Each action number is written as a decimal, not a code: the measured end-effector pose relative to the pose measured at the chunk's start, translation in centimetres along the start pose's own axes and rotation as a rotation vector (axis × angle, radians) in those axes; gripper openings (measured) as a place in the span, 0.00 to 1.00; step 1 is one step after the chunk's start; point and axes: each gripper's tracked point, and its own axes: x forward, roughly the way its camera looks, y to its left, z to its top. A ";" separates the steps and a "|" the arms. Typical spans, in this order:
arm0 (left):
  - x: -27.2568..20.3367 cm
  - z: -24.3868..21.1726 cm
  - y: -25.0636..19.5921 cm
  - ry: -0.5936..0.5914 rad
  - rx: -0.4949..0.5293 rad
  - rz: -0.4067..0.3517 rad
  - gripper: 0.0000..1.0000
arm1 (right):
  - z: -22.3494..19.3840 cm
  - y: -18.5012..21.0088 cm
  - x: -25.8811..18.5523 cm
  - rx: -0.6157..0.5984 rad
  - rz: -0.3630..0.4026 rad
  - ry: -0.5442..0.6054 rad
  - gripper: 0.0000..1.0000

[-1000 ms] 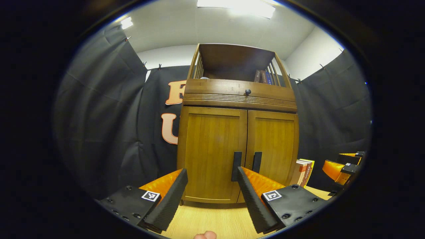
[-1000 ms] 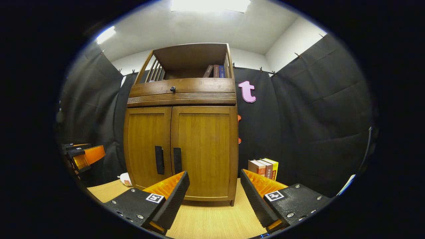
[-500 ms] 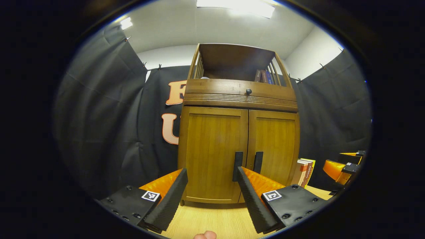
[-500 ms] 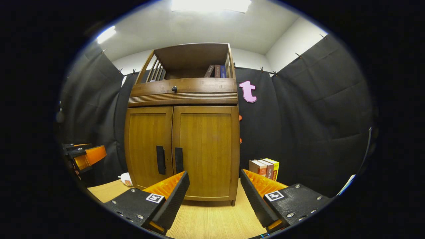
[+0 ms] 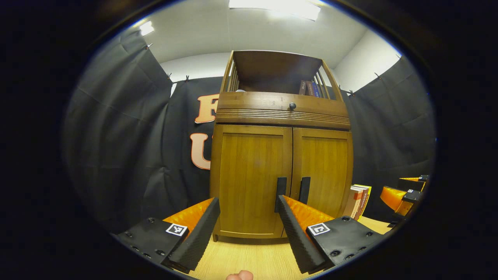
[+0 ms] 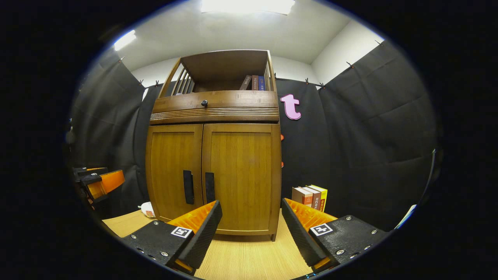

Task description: Open the right door of the double-door shoe cabinet with the right hand, and open the left door with the left hand.

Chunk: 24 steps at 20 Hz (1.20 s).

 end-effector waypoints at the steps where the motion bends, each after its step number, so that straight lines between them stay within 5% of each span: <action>1: 0.1 0.1 -0.1 -0.003 0.000 -0.001 0.94 | 0.0 0.0 0.0 0.000 0.000 -0.001 0.99; 5: 0.3 0.1 -0.1 -0.004 0.001 -0.005 0.99 | -0.1 0.1 0.2 -0.001 0.000 0.004 0.94; 14: 0.6 -0.2 0.2 0.002 0.000 -0.002 0.94 | 0.0 0.4 1.2 -0.029 0.019 0.009 0.94; 16: 0.7 -0.4 0.0 0.003 0.003 -0.001 0.99 | 0.4 0.8 1.9 -0.038 0.033 0.001 0.94; 24: 1.0 -0.3 -0.2 -0.006 0.006 -0.006 0.96 | 2.8 4.2 7.6 -0.046 0.140 -0.047 0.94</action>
